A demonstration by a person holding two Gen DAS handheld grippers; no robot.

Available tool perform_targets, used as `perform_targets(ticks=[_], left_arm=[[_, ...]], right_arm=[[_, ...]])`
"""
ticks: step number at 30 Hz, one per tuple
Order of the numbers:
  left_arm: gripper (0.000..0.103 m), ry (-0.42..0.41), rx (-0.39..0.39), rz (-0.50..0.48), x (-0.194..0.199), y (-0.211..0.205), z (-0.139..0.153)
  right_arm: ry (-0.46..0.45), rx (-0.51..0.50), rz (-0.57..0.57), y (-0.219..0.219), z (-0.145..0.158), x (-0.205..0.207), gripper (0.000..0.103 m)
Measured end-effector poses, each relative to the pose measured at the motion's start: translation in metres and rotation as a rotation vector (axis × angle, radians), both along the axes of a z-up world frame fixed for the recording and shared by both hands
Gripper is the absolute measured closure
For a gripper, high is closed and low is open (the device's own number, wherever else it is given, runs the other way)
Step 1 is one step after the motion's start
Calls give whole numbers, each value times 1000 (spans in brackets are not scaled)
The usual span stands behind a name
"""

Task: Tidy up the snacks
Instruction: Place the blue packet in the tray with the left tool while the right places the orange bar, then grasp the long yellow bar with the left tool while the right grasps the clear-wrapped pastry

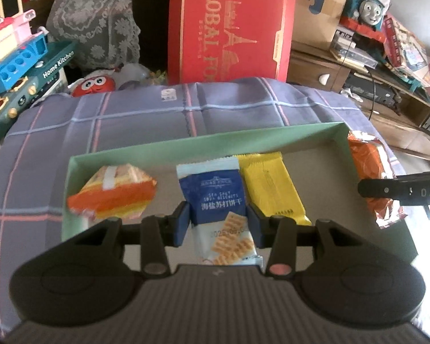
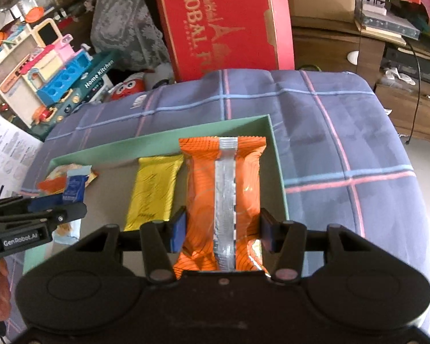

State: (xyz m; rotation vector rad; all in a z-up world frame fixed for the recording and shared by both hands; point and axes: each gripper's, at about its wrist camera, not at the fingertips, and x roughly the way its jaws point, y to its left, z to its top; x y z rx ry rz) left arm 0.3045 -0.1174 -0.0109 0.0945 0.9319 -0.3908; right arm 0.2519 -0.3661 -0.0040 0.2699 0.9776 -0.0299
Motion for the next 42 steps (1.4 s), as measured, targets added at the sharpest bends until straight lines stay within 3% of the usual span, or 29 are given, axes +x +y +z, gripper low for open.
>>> perform_targets(ticks=[4,5,6,8,9,10,11,21,28,35,42], left_arm=[[57,-9,33,14,19,-10,-9],[48,-16,46,30,22,-11,-11],[30,-22,57,42,24,-12,-11],[10,-36,58,54,23,-12,-7],[5,-46,54,56,20,-12,-5],[4,-54,51,57,17,-11,-3],[3,-56,49,57,14,-11,-1],[0,-37,44,58,-35,4,19],[0,-57,47,50,-97,28,31],[0,-52,64,35,-164,48,22],[0,1,94,31,-207,64,-10]], right_arm=[[10,-10,4,-3,-9,16,52],[7,-21,7,-3,-11,19,51],[2,-31,7,-2,-10,22,47],[-28,-25,-13,-3,-6,22,28],[-48,4,-14,-3,-3,20,16],[-64,19,-18,-3,0,18,6],[-76,15,-19,-2,2,16,5],[-76,30,1,18,20,-19,0],[-87,57,31,45,35,-65,0],[-85,83,60,70,35,-117,0],[-61,102,43,81,15,-167,0]])
